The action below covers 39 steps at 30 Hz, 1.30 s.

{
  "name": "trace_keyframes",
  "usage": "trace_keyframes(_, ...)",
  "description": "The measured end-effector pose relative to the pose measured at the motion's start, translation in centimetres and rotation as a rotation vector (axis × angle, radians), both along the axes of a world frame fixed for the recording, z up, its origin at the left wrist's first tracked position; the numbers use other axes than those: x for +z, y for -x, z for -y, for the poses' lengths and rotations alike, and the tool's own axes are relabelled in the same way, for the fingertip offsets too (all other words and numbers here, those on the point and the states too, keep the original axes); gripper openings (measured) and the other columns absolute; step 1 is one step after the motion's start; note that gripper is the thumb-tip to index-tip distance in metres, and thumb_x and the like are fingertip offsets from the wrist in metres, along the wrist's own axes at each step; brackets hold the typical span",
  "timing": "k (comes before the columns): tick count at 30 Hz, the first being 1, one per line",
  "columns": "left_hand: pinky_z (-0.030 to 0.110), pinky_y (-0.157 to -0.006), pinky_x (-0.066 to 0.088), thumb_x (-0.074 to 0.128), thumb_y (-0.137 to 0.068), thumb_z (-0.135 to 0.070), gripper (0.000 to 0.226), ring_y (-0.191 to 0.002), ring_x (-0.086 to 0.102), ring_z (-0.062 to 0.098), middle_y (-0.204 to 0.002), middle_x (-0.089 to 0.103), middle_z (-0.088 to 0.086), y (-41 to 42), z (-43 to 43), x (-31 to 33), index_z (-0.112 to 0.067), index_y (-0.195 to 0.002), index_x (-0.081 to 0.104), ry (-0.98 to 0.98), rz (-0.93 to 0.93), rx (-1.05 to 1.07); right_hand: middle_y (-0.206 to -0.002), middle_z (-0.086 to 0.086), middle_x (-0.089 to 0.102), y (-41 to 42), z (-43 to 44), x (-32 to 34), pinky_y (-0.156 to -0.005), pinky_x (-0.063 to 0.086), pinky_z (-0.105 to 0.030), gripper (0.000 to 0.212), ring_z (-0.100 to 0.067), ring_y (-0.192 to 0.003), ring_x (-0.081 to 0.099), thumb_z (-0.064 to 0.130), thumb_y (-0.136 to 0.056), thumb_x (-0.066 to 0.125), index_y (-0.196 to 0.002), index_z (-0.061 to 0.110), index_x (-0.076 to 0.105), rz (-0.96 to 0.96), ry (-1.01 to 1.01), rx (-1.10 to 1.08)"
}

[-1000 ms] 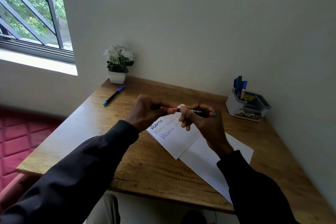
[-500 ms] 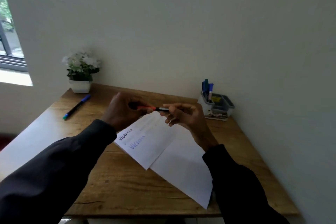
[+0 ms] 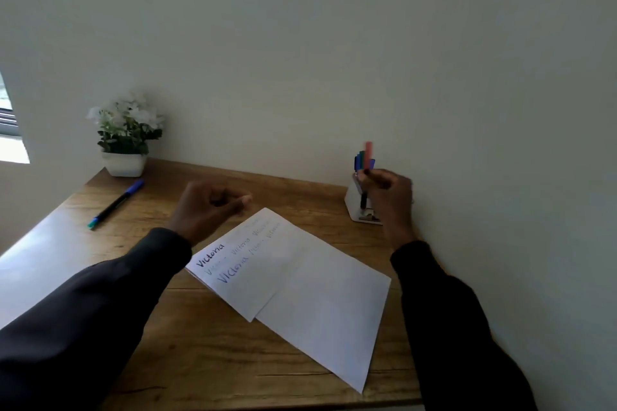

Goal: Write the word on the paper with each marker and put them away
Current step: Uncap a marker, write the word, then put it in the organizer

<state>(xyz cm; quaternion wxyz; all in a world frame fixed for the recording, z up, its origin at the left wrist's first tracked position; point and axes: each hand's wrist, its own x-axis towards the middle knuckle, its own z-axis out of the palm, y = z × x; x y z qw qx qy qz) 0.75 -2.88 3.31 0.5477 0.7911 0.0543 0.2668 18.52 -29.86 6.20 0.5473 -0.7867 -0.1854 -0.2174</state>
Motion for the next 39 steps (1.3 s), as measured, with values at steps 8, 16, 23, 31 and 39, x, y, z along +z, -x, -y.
trace_keyframes(8, 0.017, -0.062, 0.043, 0.064, -0.094, -0.023, 0.023, -0.081, 0.067, 0.01, -0.09, 0.074, 0.001, 1.3, -3.9, -3.5, -0.007, -0.107, 0.072, 0.215, -0.225, 0.215, -0.089, -0.012, 0.076, -5.6, 1.9, 2.2, -0.08, 0.063, -0.038, 0.016, -0.019, -0.078, 0.072, 0.01, -0.083, 0.081, -0.096, 0.001, 0.076, 0.061, 0.147, -0.218)
trace_keyframes(16, 0.018, -0.061, 0.043, 0.062, -0.095, -0.024, 0.021, -0.077, 0.066, 0.009, -0.086, 0.072, -0.002, 1.2, -3.5, -3.2, -0.009, -0.107, 0.07, 0.154, -0.281, 0.235, -0.091, -0.017, 0.077, -7.7, 0.9, 0.3, -0.07, 0.056, -0.029, 0.02, -0.022, -0.079, 0.072, 0.011, -0.079, 0.084, -0.094, -0.001, 0.078, -0.082, 0.356, -0.264)
trace_keyframes(23, 0.018, -0.061, 0.043, 0.061, -0.095, -0.022, 0.02, -0.078, 0.066, 0.009, -0.086, 0.072, -0.002, 1.2, -3.4, -3.0, -0.009, -0.108, 0.069, 0.142, -0.298, 0.224, -0.094, -0.017, 0.076, -7.4, 1.1, -0.1, -0.067, 0.048, -0.023, 0.023, -0.016, -0.076, 0.065, 0.01, -0.078, 0.086, -0.096, -0.003, 0.077, -0.149, 0.376, -0.26)
trace_keyframes(31, 0.019, -0.061, 0.044, 0.062, -0.095, -0.02, 0.021, -0.078, 0.066, 0.009, -0.085, 0.072, -0.003, 1.6, -3.3, -2.9, -0.009, -0.111, 0.069, 0.149, -0.301, 0.228, -0.094, -0.016, 0.075, -7.6, 0.6, 0.9, -0.049, 0.04, -0.02, 0.034, -0.016, -0.075, 0.064, 0.015, -0.075, 0.089, -0.099, -0.005, 0.075, -0.277, 0.48, -0.209)
trace_keyframes(39, 0.018, -0.062, 0.043, 0.063, -0.094, -0.019, 0.015, -0.079, 0.067, 0.01, -0.084, 0.072, -0.003, 1.7, -3.2, -2.6, -0.012, -0.107, 0.068, 0.156, -0.298, 0.223, -0.085, -0.015, 0.072, -7.3, 1.0, 0.7, -0.054, 0.041, -0.018, 0.024, -0.02, -0.074, 0.067, 0.014, -0.081, 0.085, -0.091, -0.005, 0.075, -0.222, 0.375, -0.252)
